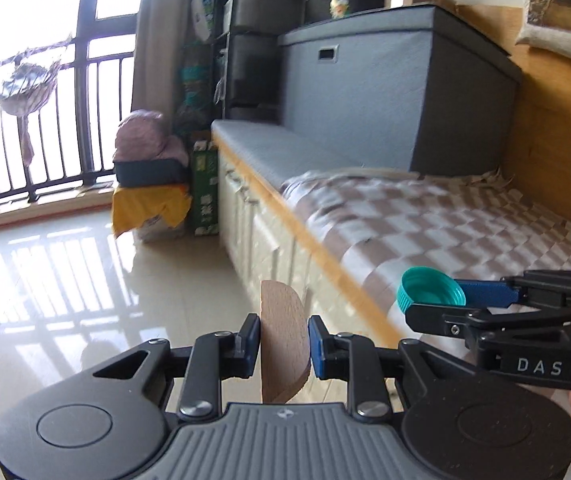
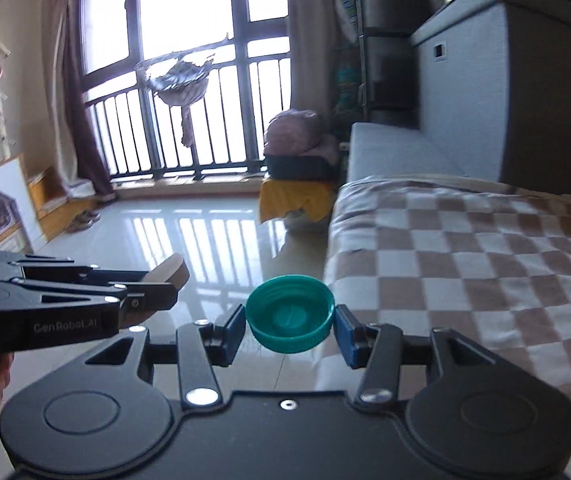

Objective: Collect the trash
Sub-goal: 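Carry the teal cap and wooden piece down over the wastebasket with both tools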

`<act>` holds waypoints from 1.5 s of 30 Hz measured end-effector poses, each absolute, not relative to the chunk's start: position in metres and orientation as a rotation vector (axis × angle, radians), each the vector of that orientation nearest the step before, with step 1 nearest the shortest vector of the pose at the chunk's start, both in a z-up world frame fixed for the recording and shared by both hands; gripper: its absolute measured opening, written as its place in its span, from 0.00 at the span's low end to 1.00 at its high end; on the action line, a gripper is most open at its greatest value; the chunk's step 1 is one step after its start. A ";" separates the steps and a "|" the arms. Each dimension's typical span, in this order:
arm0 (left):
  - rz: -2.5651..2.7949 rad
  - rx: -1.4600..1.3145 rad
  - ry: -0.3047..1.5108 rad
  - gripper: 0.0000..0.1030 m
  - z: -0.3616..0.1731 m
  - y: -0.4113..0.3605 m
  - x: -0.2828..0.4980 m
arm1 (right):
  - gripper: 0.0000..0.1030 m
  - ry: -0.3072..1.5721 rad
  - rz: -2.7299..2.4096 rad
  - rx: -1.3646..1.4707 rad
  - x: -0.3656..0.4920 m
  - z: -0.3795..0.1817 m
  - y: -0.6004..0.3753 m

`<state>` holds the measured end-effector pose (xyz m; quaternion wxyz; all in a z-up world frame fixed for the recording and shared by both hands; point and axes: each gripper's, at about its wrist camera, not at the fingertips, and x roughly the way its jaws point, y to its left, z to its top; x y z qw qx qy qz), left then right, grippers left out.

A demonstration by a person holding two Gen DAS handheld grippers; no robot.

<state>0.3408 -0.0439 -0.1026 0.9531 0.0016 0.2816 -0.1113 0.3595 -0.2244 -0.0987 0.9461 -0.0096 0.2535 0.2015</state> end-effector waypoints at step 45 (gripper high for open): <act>-0.238 -0.410 1.048 0.26 -0.295 0.066 0.355 | 0.48 1.119 0.118 -0.079 0.355 -0.280 -0.102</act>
